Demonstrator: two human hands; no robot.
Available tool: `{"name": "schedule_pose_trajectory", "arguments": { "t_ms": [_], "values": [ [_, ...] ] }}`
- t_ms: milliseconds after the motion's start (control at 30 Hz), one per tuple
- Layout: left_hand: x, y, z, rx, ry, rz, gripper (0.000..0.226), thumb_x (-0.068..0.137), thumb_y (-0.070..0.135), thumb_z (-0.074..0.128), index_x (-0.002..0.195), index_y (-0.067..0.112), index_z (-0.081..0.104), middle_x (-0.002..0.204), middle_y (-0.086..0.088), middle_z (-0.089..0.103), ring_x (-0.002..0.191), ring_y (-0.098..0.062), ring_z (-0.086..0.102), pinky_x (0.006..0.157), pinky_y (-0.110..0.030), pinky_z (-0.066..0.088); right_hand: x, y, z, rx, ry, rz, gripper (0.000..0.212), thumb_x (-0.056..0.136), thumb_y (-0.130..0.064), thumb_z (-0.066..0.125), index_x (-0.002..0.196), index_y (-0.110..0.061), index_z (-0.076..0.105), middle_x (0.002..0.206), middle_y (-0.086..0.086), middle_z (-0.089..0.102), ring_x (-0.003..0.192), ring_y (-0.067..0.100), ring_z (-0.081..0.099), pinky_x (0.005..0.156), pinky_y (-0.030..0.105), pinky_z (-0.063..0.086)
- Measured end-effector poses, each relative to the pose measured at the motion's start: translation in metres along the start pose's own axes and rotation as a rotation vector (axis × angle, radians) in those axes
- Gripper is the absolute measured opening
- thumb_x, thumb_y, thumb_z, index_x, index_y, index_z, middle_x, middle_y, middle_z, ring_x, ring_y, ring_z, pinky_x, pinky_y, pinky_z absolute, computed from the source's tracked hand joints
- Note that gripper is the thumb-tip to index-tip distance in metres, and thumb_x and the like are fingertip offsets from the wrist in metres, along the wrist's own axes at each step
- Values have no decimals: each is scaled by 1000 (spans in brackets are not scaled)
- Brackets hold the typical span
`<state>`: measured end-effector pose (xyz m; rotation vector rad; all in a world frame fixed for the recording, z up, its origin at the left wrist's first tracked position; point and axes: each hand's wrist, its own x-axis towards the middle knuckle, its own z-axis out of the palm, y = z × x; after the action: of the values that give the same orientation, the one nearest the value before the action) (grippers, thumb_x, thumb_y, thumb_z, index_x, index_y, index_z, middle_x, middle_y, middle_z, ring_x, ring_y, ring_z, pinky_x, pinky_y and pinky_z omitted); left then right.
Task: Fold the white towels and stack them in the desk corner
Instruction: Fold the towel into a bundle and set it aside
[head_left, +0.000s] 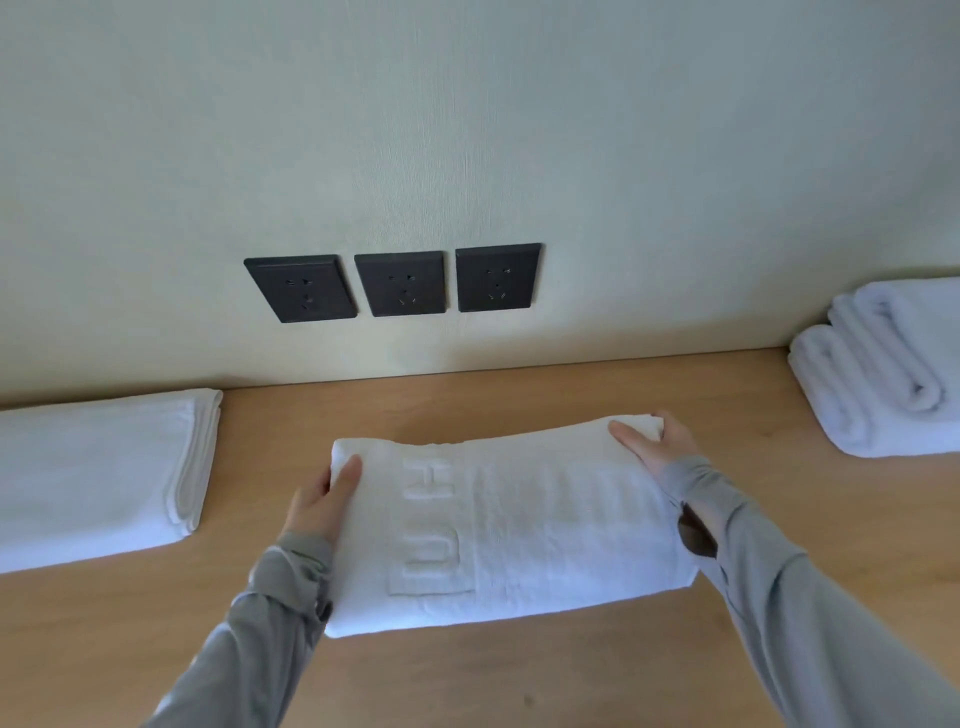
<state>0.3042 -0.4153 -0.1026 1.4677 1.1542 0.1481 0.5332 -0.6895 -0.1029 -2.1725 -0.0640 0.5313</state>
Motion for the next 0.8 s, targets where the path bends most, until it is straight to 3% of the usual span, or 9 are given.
{"name": "schedule_pose_trajectory", "arguments": {
  "t_ms": [67, 133, 200, 400, 533, 600, 667, 733, 800],
  "values": [
    [8, -8, 3, 65, 19, -1, 33, 93, 38, 52, 103, 8, 61, 97, -12, 63, 91, -30, 58, 79, -35, 43, 5, 5, 9, 24, -11, 30, 51, 85, -32, 66, 122, -3, 47, 87, 0, 58, 69, 3, 48, 61, 15, 41],
    [13, -16, 5, 106, 42, 10, 35, 94, 38, 50, 108, 7, 59, 99, -14, 63, 92, -32, 58, 78, -37, 41, 9, 11, 18, 27, -5, 53, 62, 85, -34, 64, 132, 0, 40, 113, 13, 60, 91, 22, 57, 82, 22, 46],
    [16, -23, 6, 122, 72, 25, 34, 94, 39, 49, 107, 9, 59, 94, -12, 64, 84, -27, 58, 75, -36, 41, 11, 15, 24, -14, 11, 58, 70, 86, -37, 63, 138, 0, 35, 132, 18, 50, 113, 30, 50, 98, 34, 38],
    [25, -31, 10, 165, 133, 53, 26, 94, 33, 51, 92, 9, 60, 76, -7, 62, 79, -32, 58, 67, -35, 42, 15, 22, 36, -41, 116, 53, 61, 86, -34, 63, 132, 0, 42, 123, 19, 57, 100, 27, 53, 85, 30, 35],
    [18, -21, 12, 270, 130, 39, 29, 95, 34, 47, 109, 9, 52, 108, -15, 56, 97, -34, 53, 82, -38, 40, 17, 22, 39, -99, 124, 72, 64, 87, -38, 61, 134, 0, 40, 123, 20, 56, 110, 34, 53, 89, 34, 37],
    [7, -11, 15, 499, 240, 156, 45, 94, 37, 45, 129, 8, 41, 127, -16, 43, 117, -35, 43, 95, -46, 34, 19, 21, 40, -175, 112, 75, 65, 87, -43, 58, 135, -3, 38, 122, 21, 56, 110, 37, 53, 91, 38, 39],
    [-15, 3, 29, 841, 336, 404, 59, 95, 51, 31, 143, 16, 33, 144, -11, 37, 134, -33, 33, 107, -48, 26, 19, 19, 41, -223, 108, 86, 66, 88, -46, 56, 135, -4, 37, 123, 23, 55, 111, 39, 53, 92, 41, 40],
    [-39, 8, 55, 1058, 190, 655, 68, 93, 59, 10, 145, 22, 33, 152, -7, 32, 141, -29, 27, 112, -49, 20, 15, 13, 41, -258, 120, 112, 65, 88, -45, 55, 135, -4, 37, 126, 24, 52, 114, 40, 50, 93, 42, 39],
    [-55, 0, 83, 1182, 40, 770, 68, 92, 59, 9, 144, 23, 36, 153, -4, 29, 141, -27, 25, 112, -52, 20, 5, 4, 37, -416, 190, 60, 61, 89, -43, 54, 135, -6, 37, 132, 21, 47, 119, 38, 45, 95, 43, 37]
  ]
}}
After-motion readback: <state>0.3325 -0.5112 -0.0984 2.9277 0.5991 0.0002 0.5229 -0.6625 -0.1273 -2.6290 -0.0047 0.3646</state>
